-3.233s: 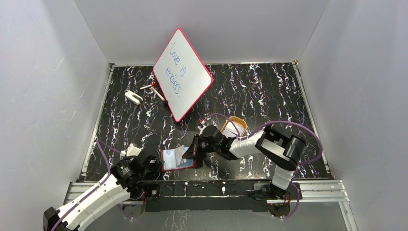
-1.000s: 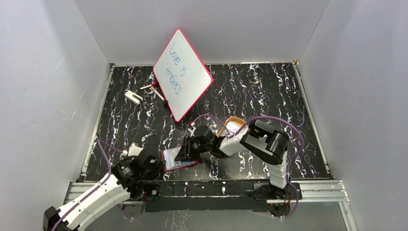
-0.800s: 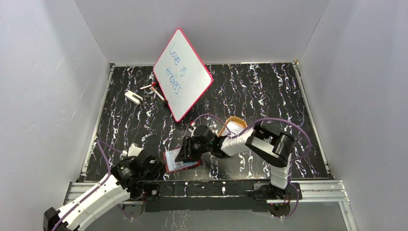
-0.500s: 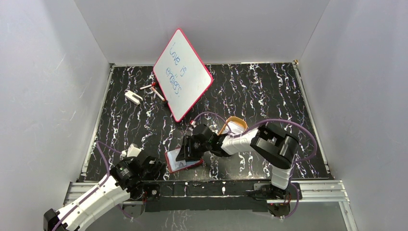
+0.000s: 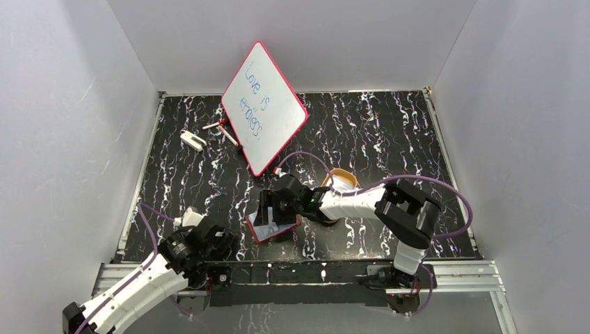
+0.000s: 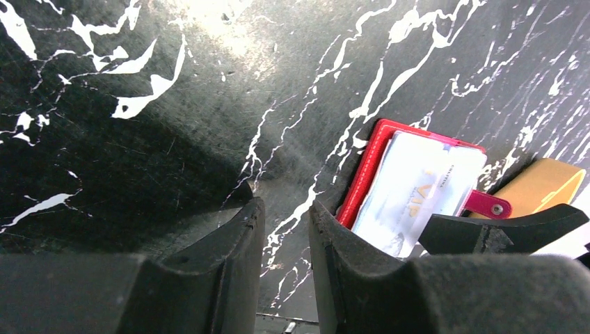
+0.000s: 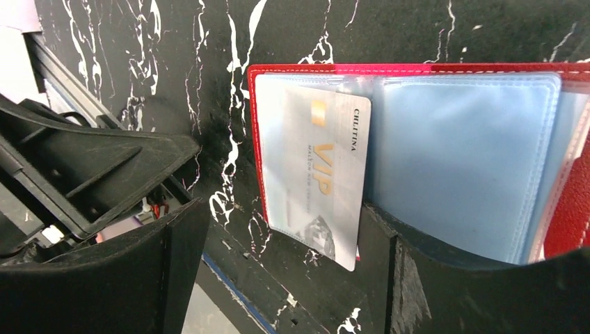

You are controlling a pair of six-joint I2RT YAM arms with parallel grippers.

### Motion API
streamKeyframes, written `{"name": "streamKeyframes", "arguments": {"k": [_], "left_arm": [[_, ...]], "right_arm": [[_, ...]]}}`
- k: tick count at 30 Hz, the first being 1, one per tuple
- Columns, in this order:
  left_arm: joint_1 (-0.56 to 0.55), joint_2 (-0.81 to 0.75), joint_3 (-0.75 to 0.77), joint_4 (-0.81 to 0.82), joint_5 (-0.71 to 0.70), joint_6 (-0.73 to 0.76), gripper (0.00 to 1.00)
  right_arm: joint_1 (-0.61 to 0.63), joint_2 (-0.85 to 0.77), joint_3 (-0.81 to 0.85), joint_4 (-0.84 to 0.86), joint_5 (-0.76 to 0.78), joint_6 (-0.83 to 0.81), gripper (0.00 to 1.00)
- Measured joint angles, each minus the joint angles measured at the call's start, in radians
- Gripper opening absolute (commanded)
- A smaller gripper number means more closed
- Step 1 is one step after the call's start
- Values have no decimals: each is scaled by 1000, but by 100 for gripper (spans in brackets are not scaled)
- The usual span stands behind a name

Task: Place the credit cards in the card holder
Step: Insert the credit card into the card holder.

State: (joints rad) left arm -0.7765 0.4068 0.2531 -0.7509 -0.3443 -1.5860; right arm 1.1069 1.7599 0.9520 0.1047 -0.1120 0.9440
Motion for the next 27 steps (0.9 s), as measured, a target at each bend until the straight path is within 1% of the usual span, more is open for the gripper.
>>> {"name": "streamKeyframes", "arguments": {"k": [2, 7, 10, 14, 20, 27], "left_arm": [[0, -10, 5, -2, -5, 1, 28], [0, -47, 5, -7, -10, 0, 28], [0, -64, 5, -8, -11, 0, 28], [0, -68, 5, -6, -11, 0, 29], [0, -55, 5, 21, -7, 0, 29], [0, -18, 4, 63, -2, 0, 28]], "right_arm": [[1, -8, 0, -7, 22, -11, 84], [22, -29, 8, -44, 99, -62, 86], [47, -31, 53, -112, 164, -108, 86], [66, -31, 100, -152, 219, -149, 84], [67, -31, 101, -166, 243, -177, 84], [66, -6, 98, -150, 220, -199, 82]]}}
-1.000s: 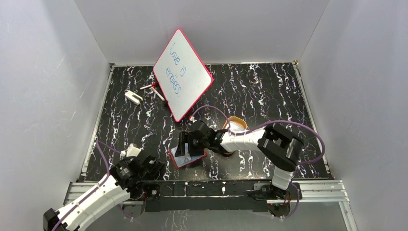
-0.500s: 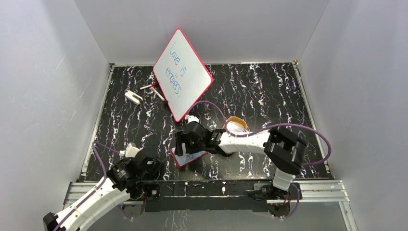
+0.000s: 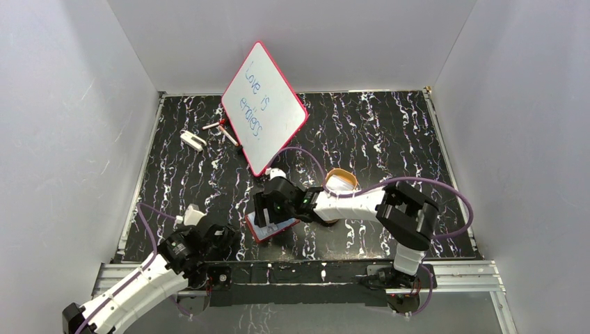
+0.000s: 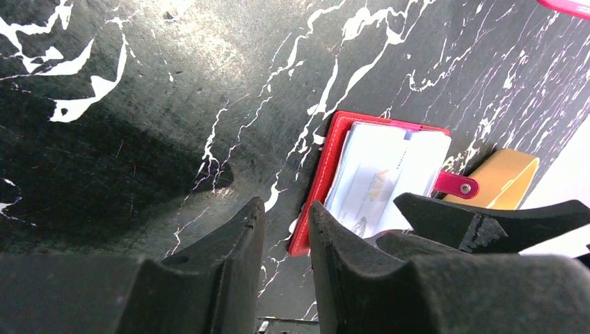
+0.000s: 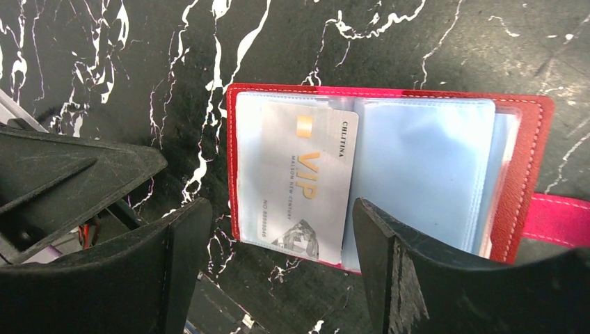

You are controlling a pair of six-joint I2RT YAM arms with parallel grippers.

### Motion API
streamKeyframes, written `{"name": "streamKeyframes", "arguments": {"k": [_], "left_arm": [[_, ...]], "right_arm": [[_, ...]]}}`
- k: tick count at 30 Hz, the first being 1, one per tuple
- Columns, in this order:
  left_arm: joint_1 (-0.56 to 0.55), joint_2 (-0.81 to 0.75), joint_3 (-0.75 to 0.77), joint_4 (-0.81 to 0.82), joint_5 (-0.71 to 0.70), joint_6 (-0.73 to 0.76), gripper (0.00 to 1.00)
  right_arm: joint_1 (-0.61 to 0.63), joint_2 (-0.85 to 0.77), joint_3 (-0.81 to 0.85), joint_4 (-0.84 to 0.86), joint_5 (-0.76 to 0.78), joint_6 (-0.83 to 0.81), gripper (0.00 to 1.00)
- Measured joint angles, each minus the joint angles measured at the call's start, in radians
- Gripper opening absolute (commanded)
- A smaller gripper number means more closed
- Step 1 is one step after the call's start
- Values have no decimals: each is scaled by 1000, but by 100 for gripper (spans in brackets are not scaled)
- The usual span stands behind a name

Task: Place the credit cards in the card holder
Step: Insert the credit card into the card holder, then close the card holder at the center of the board.

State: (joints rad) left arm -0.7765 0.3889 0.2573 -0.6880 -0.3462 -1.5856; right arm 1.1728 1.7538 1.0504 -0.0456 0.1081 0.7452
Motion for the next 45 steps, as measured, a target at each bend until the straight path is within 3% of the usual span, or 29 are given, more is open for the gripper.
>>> {"name": "streamKeyframes", "arguments": {"k": [12, 24, 31, 35, 39, 45], "left_arm": [[0, 13, -2, 8, 2, -4, 28], [0, 43, -16, 38, 3, -5, 28], [0, 43, -16, 40, 2, -5, 28], [0, 18, -15, 7, -7, -5, 29], [0, -24, -11, -38, -17, -5, 32], [0, -66, -6, -92, -17, -11, 35]], "right_arm": [[0, 42, 2, 26, -37, -9, 81], [4, 56, 2, 76, -117, -34, 71], [8, 55, -2, 91, -138, -42, 75], [6, -23, -19, 51, -103, -53, 76], [-20, -155, -19, -10, -63, -79, 70], [-187, -244, -61, -79, -36, -134, 64]]}}
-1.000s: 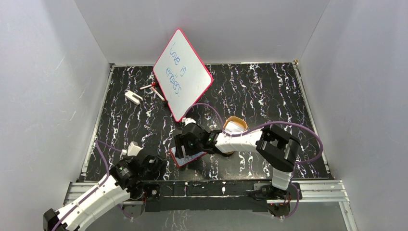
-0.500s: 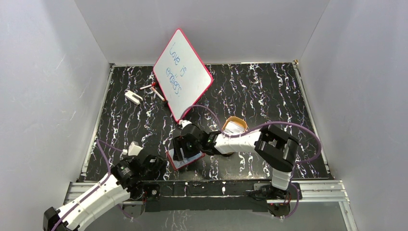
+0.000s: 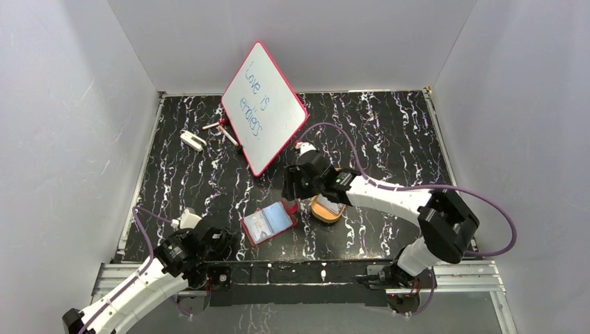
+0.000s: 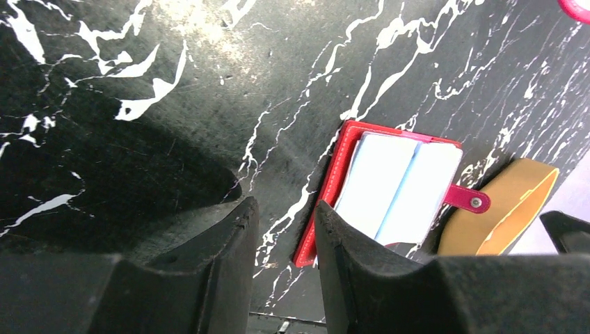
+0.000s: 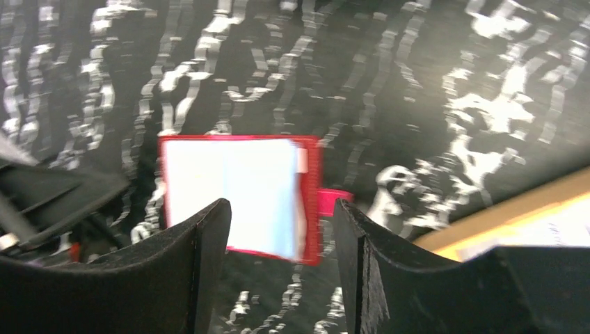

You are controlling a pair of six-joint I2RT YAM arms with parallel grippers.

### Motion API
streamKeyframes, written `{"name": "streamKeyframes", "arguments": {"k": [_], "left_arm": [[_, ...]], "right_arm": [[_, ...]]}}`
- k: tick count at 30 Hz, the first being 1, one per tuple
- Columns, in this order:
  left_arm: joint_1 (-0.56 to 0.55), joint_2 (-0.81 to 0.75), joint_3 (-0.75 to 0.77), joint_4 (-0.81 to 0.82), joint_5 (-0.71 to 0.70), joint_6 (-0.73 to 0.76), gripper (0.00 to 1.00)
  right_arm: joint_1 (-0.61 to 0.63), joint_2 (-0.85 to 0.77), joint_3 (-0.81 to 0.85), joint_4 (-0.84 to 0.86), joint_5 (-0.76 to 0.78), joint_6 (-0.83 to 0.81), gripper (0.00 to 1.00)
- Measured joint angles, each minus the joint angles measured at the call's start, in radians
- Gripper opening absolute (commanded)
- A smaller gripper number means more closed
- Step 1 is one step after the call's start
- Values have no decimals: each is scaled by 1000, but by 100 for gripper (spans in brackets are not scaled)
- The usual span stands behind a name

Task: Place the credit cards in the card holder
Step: Close the card holder at the center of the board.

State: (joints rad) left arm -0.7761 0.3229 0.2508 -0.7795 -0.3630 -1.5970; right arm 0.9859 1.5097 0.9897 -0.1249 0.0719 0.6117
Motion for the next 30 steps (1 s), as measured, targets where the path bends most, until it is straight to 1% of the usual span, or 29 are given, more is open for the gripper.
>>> {"name": "streamKeyframes", "arguments": {"k": [4, 8, 14, 18, 22, 25, 27, 30], "left_arm": [[0, 1, 0, -11, 3, 0, 36], [0, 10, 0, -11, 9, 0, 37], [0, 24, 0, -11, 14, 1, 40], [0, 24, 1, -15, 16, 3, 46], [0, 18, 3, -15, 17, 5, 51], [0, 10, 4, -14, 23, 8, 57], [0, 5, 5, -11, 27, 11, 62], [0, 0, 6, 1, 38, 21, 65]], "right_arm": [[-79, 24, -23, -59, 0, -49, 61], [-90, 83, -20, -71, -10, -97, 58], [-95, 185, 15, -89, -31, -135, 47], [-96, 207, 23, -91, -51, -148, 35], [-96, 208, 23, -90, -85, -153, 14], [-96, 208, 23, -90, -111, -153, 0], [-96, 208, 23, -89, -130, -152, 0], [-96, 194, 23, -90, -157, -147, 0]]}}
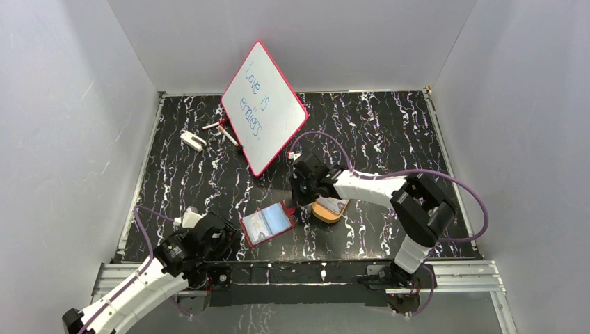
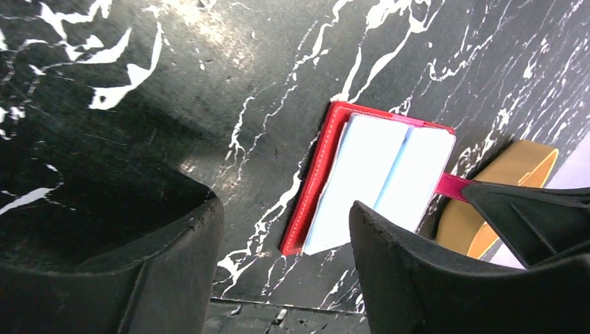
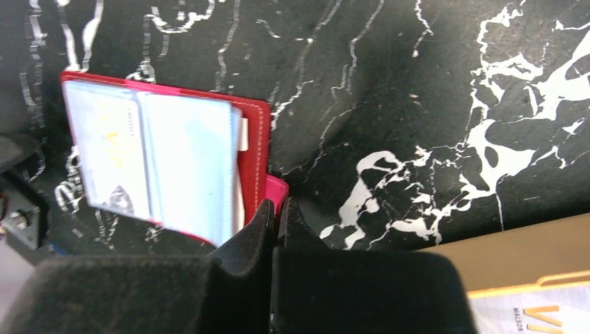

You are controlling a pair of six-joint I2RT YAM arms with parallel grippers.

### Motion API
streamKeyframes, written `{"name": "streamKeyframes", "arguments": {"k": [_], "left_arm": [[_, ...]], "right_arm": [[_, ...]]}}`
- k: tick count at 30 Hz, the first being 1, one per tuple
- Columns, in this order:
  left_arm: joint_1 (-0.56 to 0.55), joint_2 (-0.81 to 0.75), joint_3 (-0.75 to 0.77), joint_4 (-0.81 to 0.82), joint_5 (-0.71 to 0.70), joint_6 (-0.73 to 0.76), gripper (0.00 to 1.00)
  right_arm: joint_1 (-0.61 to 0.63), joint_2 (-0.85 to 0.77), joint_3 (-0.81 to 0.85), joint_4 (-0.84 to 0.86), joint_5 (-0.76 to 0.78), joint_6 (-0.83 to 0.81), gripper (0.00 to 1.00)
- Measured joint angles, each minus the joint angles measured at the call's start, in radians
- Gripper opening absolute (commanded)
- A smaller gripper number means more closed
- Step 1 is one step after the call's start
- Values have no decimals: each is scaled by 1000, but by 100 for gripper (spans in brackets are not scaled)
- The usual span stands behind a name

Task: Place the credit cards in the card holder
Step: Close the card holder at the center of the board.

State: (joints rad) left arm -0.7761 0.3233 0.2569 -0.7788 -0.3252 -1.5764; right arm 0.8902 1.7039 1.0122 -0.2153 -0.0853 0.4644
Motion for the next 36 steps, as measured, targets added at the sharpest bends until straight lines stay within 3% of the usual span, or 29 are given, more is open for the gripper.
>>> {"name": "streamKeyframes", "arguments": {"k": [9, 13, 20, 25, 36], "left_arm": [[0, 62, -16, 138, 55, 60, 65], [0, 191, -30, 309, 99, 77, 64], [0, 270, -74, 495, 160, 70, 52], [0, 240, -128, 581, 190, 78, 46], [0, 163, -185, 678, 195, 169, 47]], "right_arm": [[0, -101, -31, 13, -57, 20, 0], [0, -101, -62, 15, -76, 34, 0], [0, -101, -64, 40, -92, 35, 0], [-5, -100, -80, 57, -108, 36, 0], [-6, -92, -110, 96, -143, 56, 0]]}}
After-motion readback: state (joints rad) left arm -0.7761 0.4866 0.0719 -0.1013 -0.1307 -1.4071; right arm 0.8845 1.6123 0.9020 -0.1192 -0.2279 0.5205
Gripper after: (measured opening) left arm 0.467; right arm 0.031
